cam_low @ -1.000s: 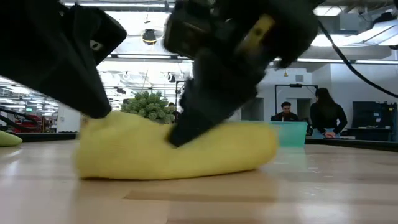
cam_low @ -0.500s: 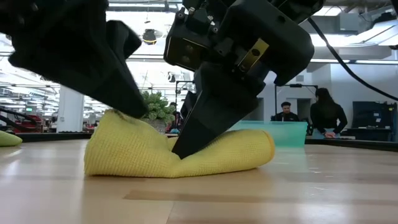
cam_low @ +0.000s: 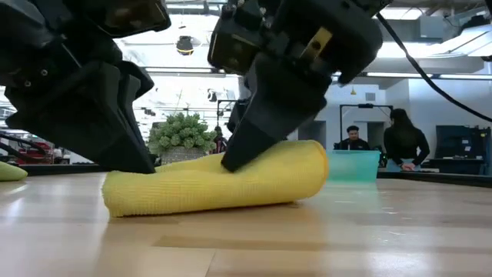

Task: Roll microfiber towels into tight, uniform cylinder then place into a basket
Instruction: Roll the yellow microfiber cloth

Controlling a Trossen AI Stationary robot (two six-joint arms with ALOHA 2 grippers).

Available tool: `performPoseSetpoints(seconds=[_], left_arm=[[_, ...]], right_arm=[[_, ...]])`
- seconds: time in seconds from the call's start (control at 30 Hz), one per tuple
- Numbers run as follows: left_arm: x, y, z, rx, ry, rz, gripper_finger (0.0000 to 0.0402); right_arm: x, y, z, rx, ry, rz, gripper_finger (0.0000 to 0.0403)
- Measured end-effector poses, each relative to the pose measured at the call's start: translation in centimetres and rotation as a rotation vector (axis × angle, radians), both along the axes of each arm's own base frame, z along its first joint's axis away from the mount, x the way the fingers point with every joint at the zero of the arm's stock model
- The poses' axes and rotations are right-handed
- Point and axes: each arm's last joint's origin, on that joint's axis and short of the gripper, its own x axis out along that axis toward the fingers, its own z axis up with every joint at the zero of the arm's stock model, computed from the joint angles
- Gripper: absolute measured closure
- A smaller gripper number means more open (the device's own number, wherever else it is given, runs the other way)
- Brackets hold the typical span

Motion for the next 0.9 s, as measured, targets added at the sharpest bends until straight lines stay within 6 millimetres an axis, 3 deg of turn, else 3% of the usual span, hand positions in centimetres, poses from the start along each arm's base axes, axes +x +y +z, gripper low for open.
performPoseSetpoints(seconds=[0.33, 0.53, 0.9], left_arm=[[0.0, 0.0, 0.0, -0.003, -0.002, -0.001, 0.0401], [0.1, -0.1, 0.0, -0.008, -0.010, -0.004, 0.0401], [0.1, -0.1, 0.0, -0.010, -0.004, -0.013, 0.0401]], right_arm=[[-0.9, 0.0, 1.8, -0.010, 0.008, 0.009, 0.0282], [-1.7, -0.3, 0.4, -0.001, 0.025, -0.022, 0.0305], [-1.8, -1.1, 0.3, -0.006, 0.050, -0.072, 0.0335]])
